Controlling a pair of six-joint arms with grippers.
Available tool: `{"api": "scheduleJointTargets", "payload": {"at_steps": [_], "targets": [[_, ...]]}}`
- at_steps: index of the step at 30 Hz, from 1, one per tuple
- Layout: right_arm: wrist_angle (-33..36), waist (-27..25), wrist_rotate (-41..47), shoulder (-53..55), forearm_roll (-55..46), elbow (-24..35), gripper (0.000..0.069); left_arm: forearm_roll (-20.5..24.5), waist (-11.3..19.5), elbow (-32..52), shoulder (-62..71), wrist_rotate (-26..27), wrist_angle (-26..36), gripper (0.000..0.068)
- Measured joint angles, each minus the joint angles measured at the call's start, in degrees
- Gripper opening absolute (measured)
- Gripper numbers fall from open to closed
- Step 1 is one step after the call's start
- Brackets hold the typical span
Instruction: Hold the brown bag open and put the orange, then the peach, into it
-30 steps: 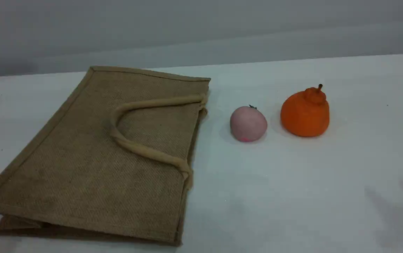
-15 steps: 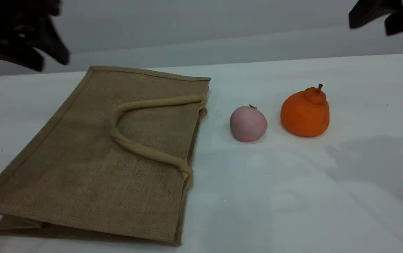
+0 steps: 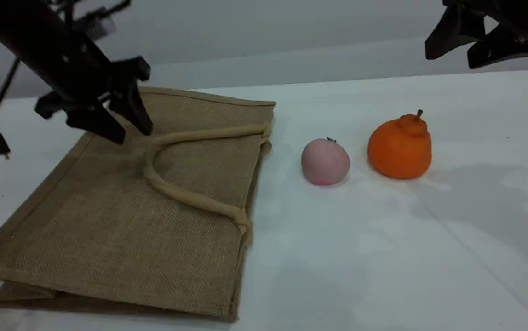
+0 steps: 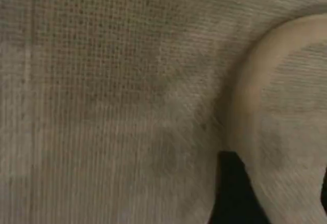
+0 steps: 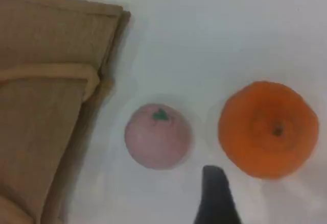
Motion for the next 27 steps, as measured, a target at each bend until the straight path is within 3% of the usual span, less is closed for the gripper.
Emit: {"api": "scheduleJointTargets", "payload": {"at_steps": [18,21,27], "targets": [[0.87,0.0,-2.42,0.01,1.11,0.0,0.0416,1.57,-2.84,-6.62,10.33,-2.45,1.4,0.0356],[0.87,0.0,-2.67,0.01,1.11,0.0,0.0416,3.16,-2.84,-6.83,10.35,-4.08,2.1,0.0297],[0.87,0.0,-2.8,0.01,1.22,0.0,0.0416,6.12,-2.84,-7.08,10.39,-5.87,2.88,0.0081]]}}
